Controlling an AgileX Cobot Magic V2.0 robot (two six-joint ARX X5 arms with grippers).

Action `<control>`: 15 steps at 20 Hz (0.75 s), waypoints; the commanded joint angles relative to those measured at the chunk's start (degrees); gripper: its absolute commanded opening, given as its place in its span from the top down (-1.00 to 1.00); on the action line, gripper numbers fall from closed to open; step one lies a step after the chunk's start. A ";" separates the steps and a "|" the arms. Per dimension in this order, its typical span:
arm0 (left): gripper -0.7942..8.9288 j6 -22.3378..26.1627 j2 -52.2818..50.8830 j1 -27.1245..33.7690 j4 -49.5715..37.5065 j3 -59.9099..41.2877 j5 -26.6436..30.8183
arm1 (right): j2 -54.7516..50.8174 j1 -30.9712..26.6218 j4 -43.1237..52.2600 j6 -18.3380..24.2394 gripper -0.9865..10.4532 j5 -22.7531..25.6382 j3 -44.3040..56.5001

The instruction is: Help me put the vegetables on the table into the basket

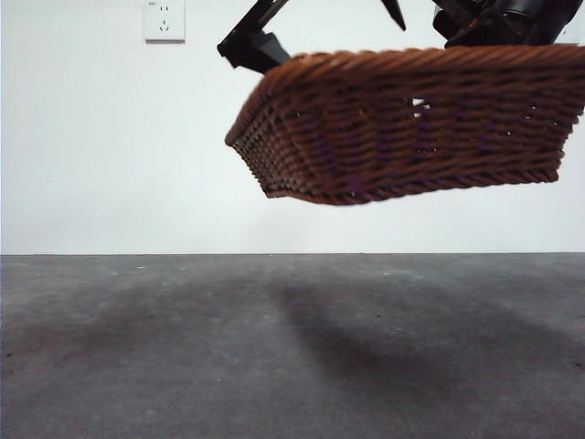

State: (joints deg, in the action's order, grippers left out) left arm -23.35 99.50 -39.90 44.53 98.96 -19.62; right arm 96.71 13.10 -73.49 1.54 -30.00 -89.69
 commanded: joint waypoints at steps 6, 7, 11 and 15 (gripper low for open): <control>0.70 12.63 -13.64 6.23 14.08 -0.39 -4.59 | -0.15 -1.51 7.02 -0.87 0.84 6.23 0.39; 0.87 13.86 -16.61 6.23 17.25 -0.39 -3.04 | 0.24 -2.49 8.00 -1.36 0.84 6.19 0.39; 0.85 15.50 -28.76 5.88 24.28 -0.39 -2.84 | 2.82 -7.06 9.22 -0.04 0.84 3.69 0.39; 0.85 14.73 -38.40 5.79 28.63 -0.39 -2.82 | 7.54 -11.02 12.81 0.00 0.84 -0.13 0.33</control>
State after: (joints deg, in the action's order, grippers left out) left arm -8.99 60.93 -33.93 73.30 98.87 -22.50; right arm 103.79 2.09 -60.62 1.17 -28.97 -89.67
